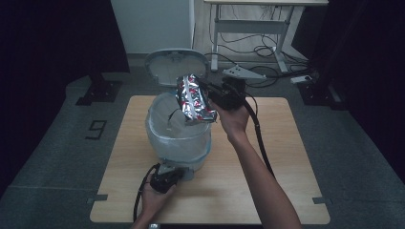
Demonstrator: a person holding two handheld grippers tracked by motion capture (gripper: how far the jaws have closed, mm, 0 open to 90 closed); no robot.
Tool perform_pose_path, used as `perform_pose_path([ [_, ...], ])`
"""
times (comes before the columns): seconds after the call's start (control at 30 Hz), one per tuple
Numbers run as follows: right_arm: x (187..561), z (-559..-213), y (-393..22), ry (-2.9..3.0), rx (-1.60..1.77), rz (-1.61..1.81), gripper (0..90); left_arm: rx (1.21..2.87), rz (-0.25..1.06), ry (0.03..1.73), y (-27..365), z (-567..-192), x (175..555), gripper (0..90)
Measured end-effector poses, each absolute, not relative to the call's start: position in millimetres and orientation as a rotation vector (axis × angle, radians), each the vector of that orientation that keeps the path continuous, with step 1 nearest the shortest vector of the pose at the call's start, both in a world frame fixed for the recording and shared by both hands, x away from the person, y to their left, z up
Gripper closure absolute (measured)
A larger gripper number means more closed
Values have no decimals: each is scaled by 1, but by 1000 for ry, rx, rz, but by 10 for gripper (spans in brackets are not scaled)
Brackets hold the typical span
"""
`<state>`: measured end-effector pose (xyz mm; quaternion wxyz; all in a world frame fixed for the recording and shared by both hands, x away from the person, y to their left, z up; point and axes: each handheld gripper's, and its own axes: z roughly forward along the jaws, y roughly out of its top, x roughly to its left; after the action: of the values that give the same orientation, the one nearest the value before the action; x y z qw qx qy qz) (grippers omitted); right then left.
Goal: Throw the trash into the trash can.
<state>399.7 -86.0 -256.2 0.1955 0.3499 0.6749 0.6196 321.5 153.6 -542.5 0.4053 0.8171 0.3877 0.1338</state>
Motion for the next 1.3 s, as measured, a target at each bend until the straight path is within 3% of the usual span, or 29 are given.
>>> perform_pose_path([
  [1.3,421,-274,-50,1932,989,1725,900,2061,337,977,154,-542,322,900],
])
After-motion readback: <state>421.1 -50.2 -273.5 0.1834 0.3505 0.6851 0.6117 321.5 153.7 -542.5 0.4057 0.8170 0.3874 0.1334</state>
